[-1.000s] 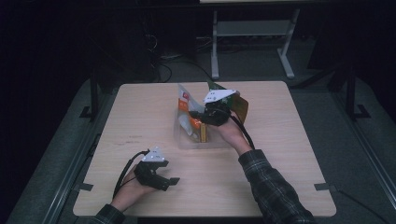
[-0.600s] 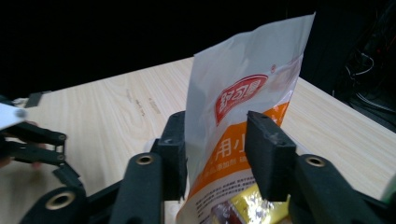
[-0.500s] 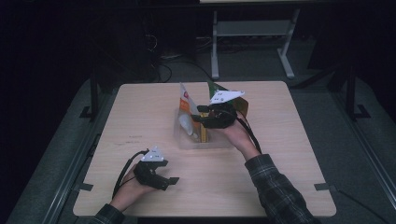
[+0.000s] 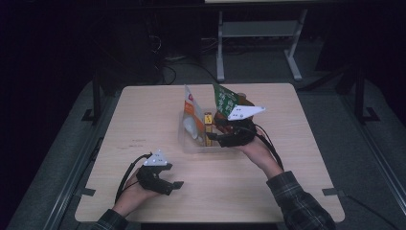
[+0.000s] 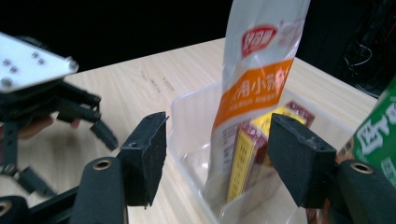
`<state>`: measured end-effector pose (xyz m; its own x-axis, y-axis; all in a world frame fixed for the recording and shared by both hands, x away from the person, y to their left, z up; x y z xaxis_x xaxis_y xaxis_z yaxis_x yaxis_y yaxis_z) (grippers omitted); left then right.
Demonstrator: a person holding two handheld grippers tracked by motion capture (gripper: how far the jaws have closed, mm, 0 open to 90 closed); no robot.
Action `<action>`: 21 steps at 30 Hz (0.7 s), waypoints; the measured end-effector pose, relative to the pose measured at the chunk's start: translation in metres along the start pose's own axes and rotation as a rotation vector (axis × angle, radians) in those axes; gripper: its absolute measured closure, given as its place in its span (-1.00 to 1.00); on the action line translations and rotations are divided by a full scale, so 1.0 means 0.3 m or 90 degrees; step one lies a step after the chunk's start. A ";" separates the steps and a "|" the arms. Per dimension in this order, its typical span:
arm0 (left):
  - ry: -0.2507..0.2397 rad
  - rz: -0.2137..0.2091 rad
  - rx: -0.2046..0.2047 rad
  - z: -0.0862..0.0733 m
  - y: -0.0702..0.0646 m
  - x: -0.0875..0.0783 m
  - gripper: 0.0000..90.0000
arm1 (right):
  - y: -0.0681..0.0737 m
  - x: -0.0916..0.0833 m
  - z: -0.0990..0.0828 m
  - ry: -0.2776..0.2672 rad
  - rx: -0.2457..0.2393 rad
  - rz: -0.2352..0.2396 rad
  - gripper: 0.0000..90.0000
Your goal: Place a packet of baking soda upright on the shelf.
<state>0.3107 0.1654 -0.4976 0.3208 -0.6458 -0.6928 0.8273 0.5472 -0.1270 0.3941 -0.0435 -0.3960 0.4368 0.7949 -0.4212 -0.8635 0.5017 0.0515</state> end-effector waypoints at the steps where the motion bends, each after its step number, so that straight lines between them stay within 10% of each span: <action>1: -0.001 -0.001 0.004 0.002 0.000 -0.001 -0.64 | 0.003 -0.008 -0.007 0.001 -0.001 0.000 -0.17; 21: -0.002 -0.040 0.052 0.019 -0.045 0.016 -0.64 | 0.043 -0.202 -0.271 0.052 0.012 -0.011 -0.30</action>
<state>0.3037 0.1519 -0.4953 0.2688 -0.6794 -0.6828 0.8808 0.4602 -0.1112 0.3361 -0.1130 -0.4434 0.4292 0.7561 -0.4941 -0.8507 0.5223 0.0602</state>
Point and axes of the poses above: each handheld gripper's, and its own axes: x roughly forward along the jaws, z roughly out of its top, y roughly to its left, the point moved 7 cm from there along x, roughly forward along the jaws
